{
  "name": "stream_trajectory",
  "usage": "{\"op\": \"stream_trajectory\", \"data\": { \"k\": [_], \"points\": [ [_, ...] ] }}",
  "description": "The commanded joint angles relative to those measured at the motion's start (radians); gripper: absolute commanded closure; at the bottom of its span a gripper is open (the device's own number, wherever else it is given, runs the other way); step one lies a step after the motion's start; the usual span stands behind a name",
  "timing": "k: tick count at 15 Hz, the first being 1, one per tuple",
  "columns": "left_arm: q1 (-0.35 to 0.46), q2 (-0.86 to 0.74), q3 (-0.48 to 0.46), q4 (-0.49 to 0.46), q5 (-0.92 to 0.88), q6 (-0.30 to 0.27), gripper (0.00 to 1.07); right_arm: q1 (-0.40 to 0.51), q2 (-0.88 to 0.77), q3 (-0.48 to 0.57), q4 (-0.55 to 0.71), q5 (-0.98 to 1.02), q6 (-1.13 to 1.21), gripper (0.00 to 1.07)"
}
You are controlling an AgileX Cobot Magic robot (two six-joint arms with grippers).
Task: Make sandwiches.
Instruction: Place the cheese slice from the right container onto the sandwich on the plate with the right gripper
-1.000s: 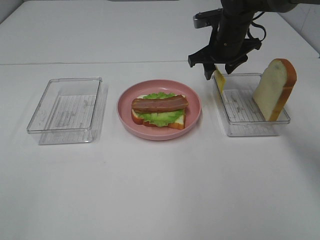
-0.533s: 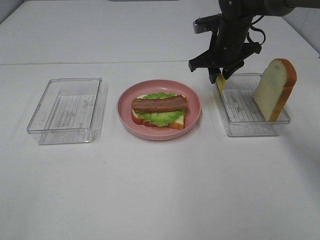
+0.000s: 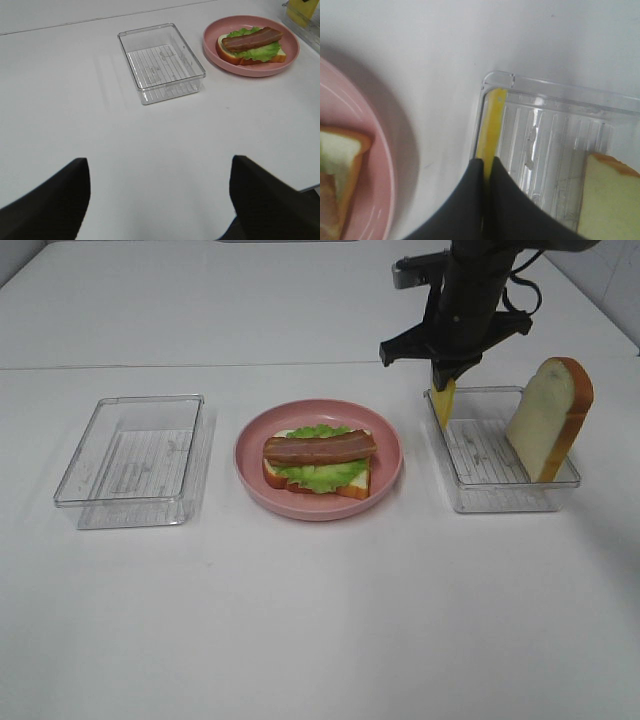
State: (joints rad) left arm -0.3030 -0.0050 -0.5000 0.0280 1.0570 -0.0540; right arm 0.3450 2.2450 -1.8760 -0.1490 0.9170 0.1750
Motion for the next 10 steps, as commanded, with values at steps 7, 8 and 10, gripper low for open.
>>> {"op": "stream_trajectory", "data": {
  "k": [7,8,10],
  "points": [
    [0.001,-0.02,0.001,-0.003,-0.011,0.0,0.32,0.001,-0.115,0.0,0.576,0.039,-0.272,1.07],
    [0.001,-0.02,0.001,-0.003,-0.011,0.001,0.32,0.01,-0.096,0.0,0.678,0.057,-0.338,1.07],
    [0.001,-0.02,0.001,-0.003,-0.011,0.001,0.32,0.027,-0.054,0.0,0.817,0.087,-0.41,1.07]
  ]
}}
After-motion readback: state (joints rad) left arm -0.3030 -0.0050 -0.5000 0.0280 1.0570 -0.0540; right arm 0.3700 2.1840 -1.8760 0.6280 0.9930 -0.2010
